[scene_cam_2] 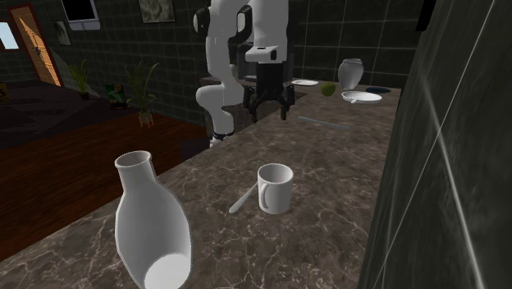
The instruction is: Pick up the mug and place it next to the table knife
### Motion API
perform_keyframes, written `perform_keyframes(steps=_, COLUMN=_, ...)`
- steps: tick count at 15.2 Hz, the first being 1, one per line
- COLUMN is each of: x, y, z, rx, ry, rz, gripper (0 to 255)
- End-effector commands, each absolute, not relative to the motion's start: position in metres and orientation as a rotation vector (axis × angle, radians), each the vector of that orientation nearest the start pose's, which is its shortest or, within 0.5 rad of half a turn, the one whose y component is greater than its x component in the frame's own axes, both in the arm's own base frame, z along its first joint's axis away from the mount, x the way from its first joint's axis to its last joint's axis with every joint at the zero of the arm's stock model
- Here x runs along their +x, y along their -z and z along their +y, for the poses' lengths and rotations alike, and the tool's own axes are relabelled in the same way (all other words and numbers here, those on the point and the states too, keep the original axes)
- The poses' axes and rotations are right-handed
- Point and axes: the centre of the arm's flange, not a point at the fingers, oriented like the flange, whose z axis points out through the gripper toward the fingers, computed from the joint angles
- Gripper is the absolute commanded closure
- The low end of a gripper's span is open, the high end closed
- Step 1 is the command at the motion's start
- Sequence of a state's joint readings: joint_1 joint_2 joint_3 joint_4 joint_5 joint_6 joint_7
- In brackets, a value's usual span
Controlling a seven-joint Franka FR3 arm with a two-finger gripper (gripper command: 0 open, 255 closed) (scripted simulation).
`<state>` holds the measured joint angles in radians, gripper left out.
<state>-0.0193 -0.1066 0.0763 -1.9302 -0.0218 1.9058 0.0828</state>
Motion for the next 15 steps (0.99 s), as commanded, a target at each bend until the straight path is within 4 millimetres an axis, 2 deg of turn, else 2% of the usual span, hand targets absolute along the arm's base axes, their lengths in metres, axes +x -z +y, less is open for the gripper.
perform_keyframes(steps=1, x=0.562, y=-0.532, z=0.03, rx=-3.166, ry=0.121, rz=0.03, gripper=0)
perform_keyframes(steps=11, x=0.689, y=-0.481, z=0.026, rx=-3.189, ry=0.066, rz=0.027, gripper=0)
perform_keyframes(steps=12, x=0.698, y=-0.478, z=0.026, rx=-3.191, ry=0.062, rz=0.027, gripper=0)
perform_keyframes(steps=15, x=0.699, y=-0.462, z=0.025, rx=-3.191, ry=0.062, rz=0.027, gripper=0)
